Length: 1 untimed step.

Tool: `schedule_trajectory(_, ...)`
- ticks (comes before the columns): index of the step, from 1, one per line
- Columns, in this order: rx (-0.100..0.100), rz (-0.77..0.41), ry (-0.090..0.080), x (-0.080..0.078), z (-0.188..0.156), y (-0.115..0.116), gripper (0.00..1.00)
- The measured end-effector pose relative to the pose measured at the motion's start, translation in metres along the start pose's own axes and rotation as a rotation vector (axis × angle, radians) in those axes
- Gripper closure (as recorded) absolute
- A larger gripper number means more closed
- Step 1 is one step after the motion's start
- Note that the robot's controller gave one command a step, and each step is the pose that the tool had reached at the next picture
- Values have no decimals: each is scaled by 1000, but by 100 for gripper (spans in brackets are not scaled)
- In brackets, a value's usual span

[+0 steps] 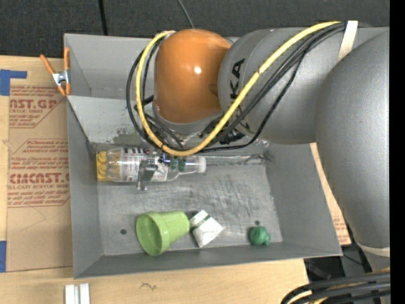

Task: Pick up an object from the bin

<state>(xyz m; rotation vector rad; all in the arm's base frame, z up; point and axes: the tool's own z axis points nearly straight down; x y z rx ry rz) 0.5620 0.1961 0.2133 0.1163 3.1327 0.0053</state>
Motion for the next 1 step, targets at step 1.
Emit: schedule_trajectory(1, 4, -11, 8, 7, -15, -3, 100)
